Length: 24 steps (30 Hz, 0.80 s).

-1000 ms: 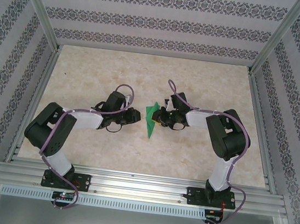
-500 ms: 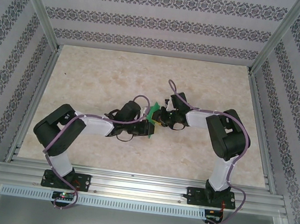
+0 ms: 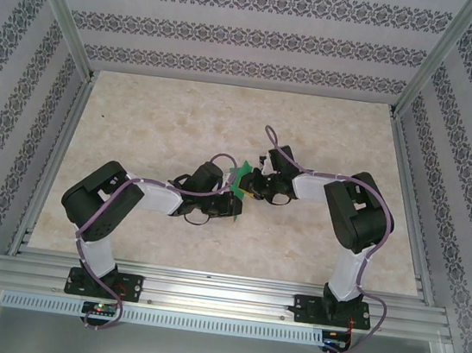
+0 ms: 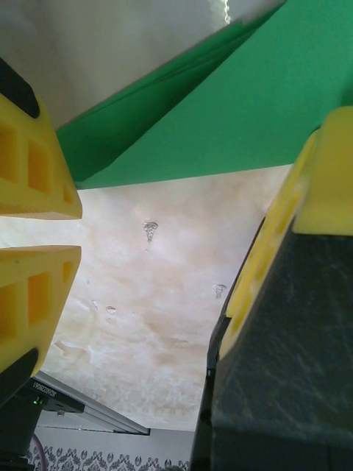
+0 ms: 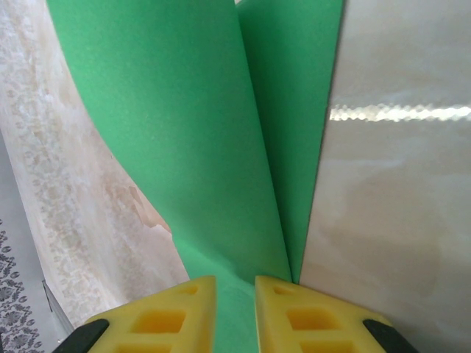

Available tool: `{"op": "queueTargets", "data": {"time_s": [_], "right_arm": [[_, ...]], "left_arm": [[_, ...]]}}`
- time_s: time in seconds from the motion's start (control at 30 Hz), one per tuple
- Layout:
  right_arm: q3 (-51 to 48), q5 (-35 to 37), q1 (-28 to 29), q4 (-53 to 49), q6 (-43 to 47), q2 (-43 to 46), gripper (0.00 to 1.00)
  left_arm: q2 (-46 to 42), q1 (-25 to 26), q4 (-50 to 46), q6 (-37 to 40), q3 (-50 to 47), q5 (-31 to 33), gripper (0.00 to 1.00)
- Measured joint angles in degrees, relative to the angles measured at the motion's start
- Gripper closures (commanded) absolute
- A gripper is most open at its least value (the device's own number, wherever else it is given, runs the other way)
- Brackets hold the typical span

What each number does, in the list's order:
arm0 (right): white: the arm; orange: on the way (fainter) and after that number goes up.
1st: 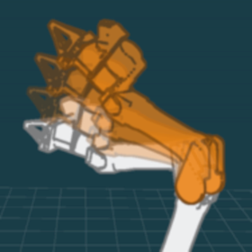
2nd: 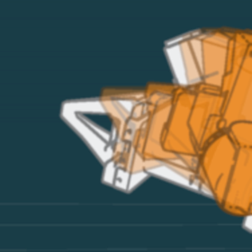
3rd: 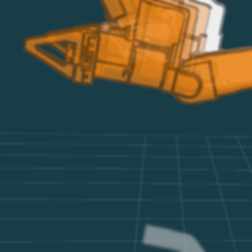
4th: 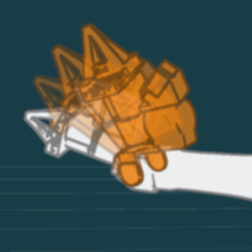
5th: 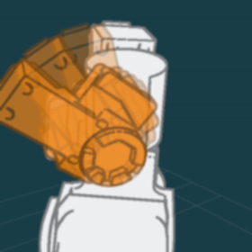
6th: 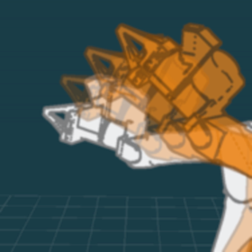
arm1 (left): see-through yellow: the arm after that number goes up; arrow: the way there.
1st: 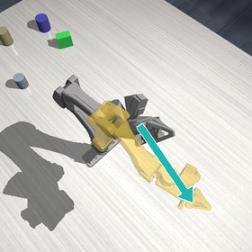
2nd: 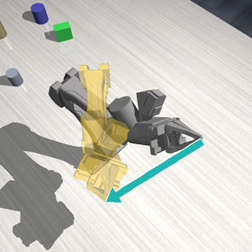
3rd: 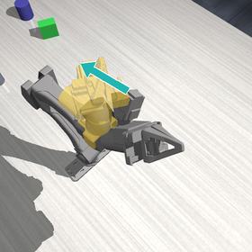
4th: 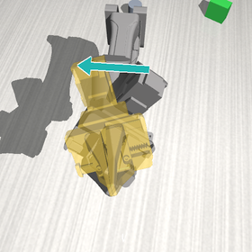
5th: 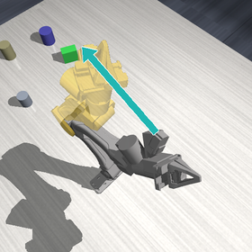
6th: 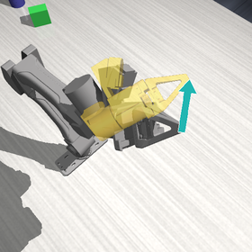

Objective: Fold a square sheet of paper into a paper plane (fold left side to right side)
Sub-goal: Fold the wing for the fifth time at the center of the table.

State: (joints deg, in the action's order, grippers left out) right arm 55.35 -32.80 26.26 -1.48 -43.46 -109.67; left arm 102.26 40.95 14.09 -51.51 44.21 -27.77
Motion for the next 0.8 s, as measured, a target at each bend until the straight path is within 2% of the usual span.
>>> {"op": "queueTargets", "data": {"time_s": [0.8], "right_arm": [[0.04, -0.04, 0.00, -0.02, 0.02, 0.00, 0.76]], "left_arm": [[0.26, 0.00, -3.13, -0.04, 0.87, 2.58, 0.83]]}}
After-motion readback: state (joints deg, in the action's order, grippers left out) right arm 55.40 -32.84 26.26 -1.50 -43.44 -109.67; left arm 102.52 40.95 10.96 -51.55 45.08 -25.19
